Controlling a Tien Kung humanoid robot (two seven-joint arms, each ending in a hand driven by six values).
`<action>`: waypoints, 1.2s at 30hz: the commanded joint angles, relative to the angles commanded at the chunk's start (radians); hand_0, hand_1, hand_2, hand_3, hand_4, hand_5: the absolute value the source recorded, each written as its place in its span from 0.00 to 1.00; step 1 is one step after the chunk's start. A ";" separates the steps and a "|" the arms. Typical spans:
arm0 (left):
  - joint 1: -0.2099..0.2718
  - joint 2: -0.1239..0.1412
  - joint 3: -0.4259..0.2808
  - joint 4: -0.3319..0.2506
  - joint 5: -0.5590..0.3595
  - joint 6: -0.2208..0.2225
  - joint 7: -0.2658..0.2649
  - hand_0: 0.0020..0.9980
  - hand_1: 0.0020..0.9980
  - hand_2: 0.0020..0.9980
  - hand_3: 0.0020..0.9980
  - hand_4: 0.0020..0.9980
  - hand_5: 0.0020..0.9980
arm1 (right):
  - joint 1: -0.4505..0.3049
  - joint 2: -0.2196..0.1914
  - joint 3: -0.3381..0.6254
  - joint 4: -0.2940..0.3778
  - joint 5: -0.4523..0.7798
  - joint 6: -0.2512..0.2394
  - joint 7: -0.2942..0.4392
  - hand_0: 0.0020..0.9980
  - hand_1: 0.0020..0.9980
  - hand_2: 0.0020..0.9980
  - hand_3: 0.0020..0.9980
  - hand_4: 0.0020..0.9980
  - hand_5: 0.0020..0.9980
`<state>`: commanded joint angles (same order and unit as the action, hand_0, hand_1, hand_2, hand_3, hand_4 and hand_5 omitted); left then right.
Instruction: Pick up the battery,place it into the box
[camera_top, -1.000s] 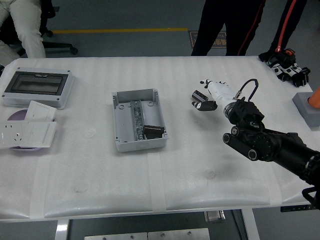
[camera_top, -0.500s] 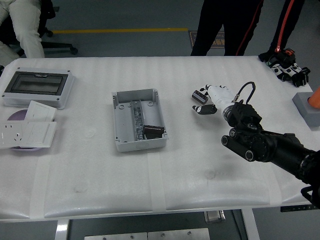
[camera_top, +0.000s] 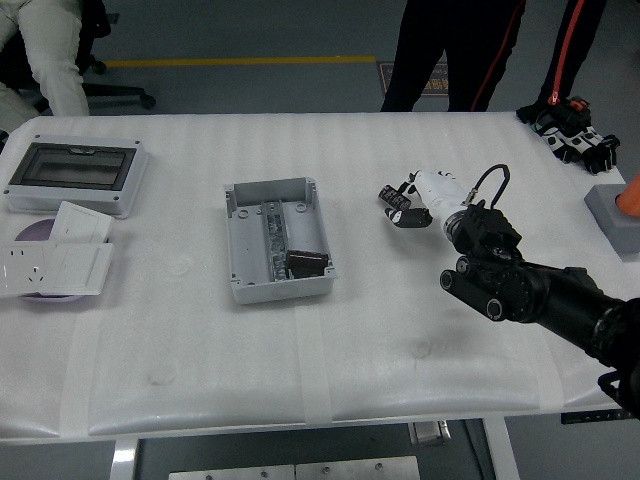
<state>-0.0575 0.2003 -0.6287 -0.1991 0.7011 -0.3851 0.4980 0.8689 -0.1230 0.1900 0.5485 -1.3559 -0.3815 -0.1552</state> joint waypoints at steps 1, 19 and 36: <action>0.000 0.000 0.000 0.000 0.001 0.000 0.000 0.43 0.53 0.49 0.52 0.20 0.00 | -0.002 0.001 0.000 0.000 0.001 -0.001 0.001 1.00 0.70 0.67 0.68 0.73 0.44; -0.002 -0.001 0.012 0.001 0.001 0.009 -0.016 0.42 0.53 0.48 0.50 0.19 0.00 | -0.010 0.009 -0.007 -0.011 0.021 -0.050 0.019 1.00 0.68 0.65 0.67 0.69 0.40; -0.005 -0.002 0.018 0.002 -0.004 0.012 -0.023 0.42 0.52 0.47 0.50 0.17 0.00 | -0.013 0.023 -0.028 -0.029 0.038 -0.072 0.022 0.96 0.62 0.58 0.66 0.67 0.41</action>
<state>-0.0628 0.1984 -0.6104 -0.1970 0.6969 -0.3736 0.4746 0.8557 -0.0996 0.1619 0.5192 -1.3183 -0.4539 -0.1337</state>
